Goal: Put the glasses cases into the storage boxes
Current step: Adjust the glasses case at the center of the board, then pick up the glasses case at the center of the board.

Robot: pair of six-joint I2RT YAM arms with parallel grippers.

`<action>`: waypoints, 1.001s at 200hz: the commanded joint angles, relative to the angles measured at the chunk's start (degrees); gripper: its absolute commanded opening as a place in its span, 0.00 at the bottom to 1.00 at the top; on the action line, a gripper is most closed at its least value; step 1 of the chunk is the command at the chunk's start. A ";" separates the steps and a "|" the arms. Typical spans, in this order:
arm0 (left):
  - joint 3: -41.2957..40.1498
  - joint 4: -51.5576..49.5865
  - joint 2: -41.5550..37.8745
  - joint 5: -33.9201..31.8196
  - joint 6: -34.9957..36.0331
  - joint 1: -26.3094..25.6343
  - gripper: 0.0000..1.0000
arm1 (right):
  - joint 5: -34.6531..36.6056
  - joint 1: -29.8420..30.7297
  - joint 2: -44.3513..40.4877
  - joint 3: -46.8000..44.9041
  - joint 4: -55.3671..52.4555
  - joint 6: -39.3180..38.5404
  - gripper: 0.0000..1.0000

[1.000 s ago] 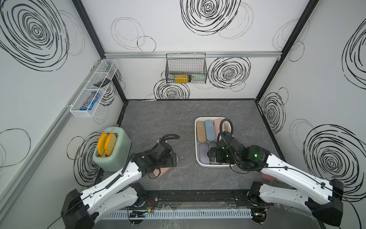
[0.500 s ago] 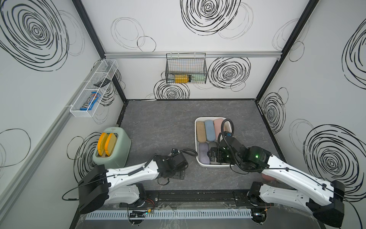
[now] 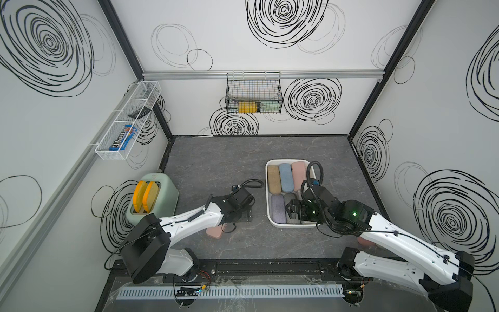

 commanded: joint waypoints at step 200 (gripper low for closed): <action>-16.01 -0.23 -13.65 2.05 -5.35 8.28 0.96 | -0.24 -0.29 -1.64 -0.79 -0.18 -0.52 0.97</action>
